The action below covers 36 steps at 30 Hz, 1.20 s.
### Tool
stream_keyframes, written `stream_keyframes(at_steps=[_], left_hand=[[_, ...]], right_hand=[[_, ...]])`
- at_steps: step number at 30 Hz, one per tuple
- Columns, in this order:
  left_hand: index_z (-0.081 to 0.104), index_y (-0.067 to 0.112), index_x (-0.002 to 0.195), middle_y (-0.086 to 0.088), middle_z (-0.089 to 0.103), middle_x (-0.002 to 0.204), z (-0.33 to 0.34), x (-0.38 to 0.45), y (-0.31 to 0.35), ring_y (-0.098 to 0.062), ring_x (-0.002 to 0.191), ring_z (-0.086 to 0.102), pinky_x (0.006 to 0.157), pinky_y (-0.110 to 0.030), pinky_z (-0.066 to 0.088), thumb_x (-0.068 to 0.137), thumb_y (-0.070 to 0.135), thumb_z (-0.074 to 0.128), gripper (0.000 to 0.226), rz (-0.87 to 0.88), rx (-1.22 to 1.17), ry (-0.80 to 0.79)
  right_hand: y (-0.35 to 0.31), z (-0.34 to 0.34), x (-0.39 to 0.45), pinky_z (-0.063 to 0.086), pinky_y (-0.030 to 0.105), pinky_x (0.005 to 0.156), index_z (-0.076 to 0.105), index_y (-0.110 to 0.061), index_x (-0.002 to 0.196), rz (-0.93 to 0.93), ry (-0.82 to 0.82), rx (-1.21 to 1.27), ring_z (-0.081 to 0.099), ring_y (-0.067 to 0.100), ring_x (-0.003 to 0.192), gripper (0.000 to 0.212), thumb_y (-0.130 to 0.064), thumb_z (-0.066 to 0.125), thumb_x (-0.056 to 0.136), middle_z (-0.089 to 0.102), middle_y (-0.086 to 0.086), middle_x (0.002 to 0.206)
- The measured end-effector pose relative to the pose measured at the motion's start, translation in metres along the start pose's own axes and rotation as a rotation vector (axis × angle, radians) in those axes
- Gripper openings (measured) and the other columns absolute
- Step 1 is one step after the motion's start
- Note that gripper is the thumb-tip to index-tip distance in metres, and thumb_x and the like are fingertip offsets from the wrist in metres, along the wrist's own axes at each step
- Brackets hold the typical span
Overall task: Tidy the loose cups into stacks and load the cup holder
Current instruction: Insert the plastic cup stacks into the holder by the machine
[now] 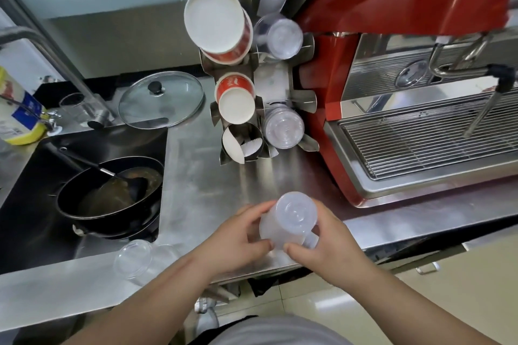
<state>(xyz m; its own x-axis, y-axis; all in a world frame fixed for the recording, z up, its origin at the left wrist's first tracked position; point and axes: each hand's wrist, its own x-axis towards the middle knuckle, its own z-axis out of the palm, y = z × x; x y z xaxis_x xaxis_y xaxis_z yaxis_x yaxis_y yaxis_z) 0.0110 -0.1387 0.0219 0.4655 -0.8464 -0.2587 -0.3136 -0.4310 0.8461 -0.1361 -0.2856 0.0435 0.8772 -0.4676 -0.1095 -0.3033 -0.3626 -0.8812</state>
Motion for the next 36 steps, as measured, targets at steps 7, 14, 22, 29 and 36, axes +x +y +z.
stream_keyframes(at_steps=[7,14,22,29,36], left_hand=[[0.037,0.061,0.126,0.015,0.048,0.134,-0.009,0.004,0.028,0.012,0.114,0.05,0.078,-0.005,0.042,0.084,0.017,0.068,0.068,0.05,0.028,0.027],[0.04,0.062,0.126,0.017,0.053,0.128,-0.028,0.007,0.064,0.008,0.112,0.056,0.082,-0.017,0.053,0.086,0.02,0.065,0.063,0.136,0.082,0.051],[0.039,0.061,0.131,0.02,0.052,0.128,-0.061,-0.005,0.128,0.007,0.117,0.055,0.084,-0.014,0.048,0.086,0.025,0.062,0.062,0.31,0.153,0.161],[0.048,0.043,0.136,0.015,0.059,0.129,-0.092,-0.017,0.189,-0.007,0.12,0.058,0.075,-0.023,0.056,0.091,0.006,0.061,0.06,0.461,-0.005,0.222],[0.056,0.051,0.124,0.012,0.062,0.126,-0.118,-0.017,0.229,-0.01,0.117,0.061,0.089,-0.031,0.057,0.085,0.013,0.067,0.055,0.578,-0.066,0.302]], right_hand=[[-0.018,-0.021,0.008,0.048,0.033,0.099,0.044,-0.042,0.131,-0.071,0.013,0.025,0.054,0.002,0.119,0.072,-0.027,0.073,0.067,0.058,-0.019,0.126],[-0.043,-0.042,0.016,0.052,0.036,0.094,0.043,-0.049,0.127,-0.155,0.068,0.016,0.06,0.003,0.113,0.072,-0.029,0.074,0.065,0.06,-0.021,0.123],[-0.1,-0.081,0.014,0.054,0.028,0.088,0.046,-0.053,0.121,-0.319,0.17,0.014,0.062,-0.001,0.108,0.072,-0.023,0.074,0.062,0.062,-0.024,0.117],[-0.169,-0.118,0.015,0.053,0.028,0.088,0.049,-0.049,0.121,-0.501,0.249,-0.015,0.06,-0.002,0.109,0.067,-0.024,0.074,0.063,0.061,-0.026,0.117],[-0.221,-0.138,0.016,0.053,0.029,0.089,0.046,-0.051,0.12,-0.618,0.311,-0.007,0.056,-0.003,0.113,0.068,-0.041,0.073,0.058,0.057,-0.025,0.12]])
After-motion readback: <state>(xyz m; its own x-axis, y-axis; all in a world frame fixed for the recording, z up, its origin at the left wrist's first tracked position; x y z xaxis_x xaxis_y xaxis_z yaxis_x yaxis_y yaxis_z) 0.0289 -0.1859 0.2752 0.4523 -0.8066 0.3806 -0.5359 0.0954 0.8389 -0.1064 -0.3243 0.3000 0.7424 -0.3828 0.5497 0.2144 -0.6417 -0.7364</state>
